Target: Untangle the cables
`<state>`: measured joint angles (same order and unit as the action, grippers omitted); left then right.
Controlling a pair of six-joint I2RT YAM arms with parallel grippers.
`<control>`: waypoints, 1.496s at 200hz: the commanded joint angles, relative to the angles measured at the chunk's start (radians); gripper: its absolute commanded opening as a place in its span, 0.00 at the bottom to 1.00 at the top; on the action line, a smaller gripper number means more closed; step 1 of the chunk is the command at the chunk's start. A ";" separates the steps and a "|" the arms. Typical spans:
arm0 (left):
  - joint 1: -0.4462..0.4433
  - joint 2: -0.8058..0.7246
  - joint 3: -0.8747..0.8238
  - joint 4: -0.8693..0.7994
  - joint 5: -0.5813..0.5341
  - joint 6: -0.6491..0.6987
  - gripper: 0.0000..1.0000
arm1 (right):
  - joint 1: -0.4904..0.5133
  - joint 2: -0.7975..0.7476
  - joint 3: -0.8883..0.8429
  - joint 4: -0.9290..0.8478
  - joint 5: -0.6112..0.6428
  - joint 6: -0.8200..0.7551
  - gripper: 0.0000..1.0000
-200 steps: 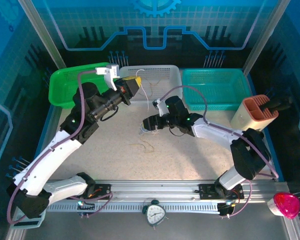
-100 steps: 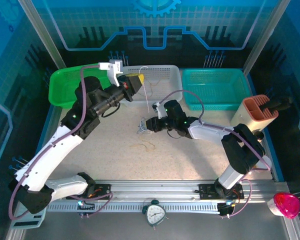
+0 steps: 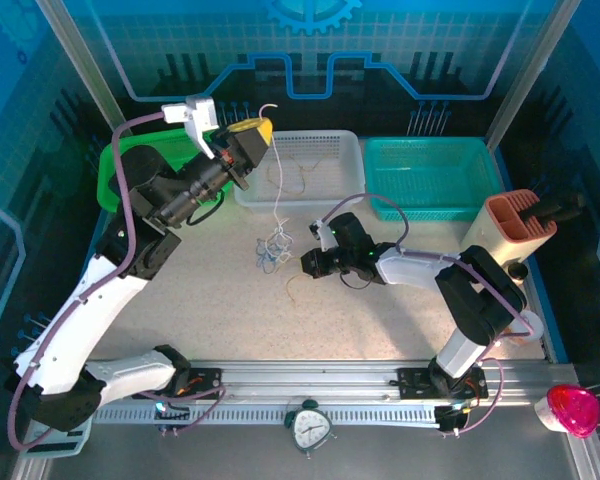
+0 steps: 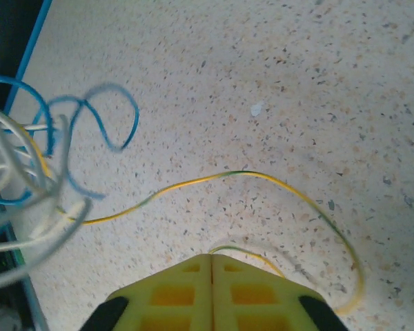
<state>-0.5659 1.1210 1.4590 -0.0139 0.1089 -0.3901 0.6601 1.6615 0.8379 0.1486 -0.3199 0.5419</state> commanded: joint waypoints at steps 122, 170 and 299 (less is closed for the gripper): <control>-0.005 -0.013 -0.044 0.037 -0.010 -0.019 0.00 | -0.034 -0.372 -0.019 -0.321 -0.017 -0.196 0.55; -0.004 -0.002 -0.051 0.050 -0.011 -0.031 0.00 | -0.028 -0.437 -0.020 -0.263 -0.089 -0.195 0.60; -0.008 0.002 -0.062 0.080 -0.026 -0.060 0.00 | 0.052 -0.203 0.008 0.105 -0.021 -0.049 0.49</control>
<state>-0.5663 1.1355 1.4002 0.0139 0.1013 -0.4255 0.7010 1.4147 0.8322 0.1253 -0.3668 0.4408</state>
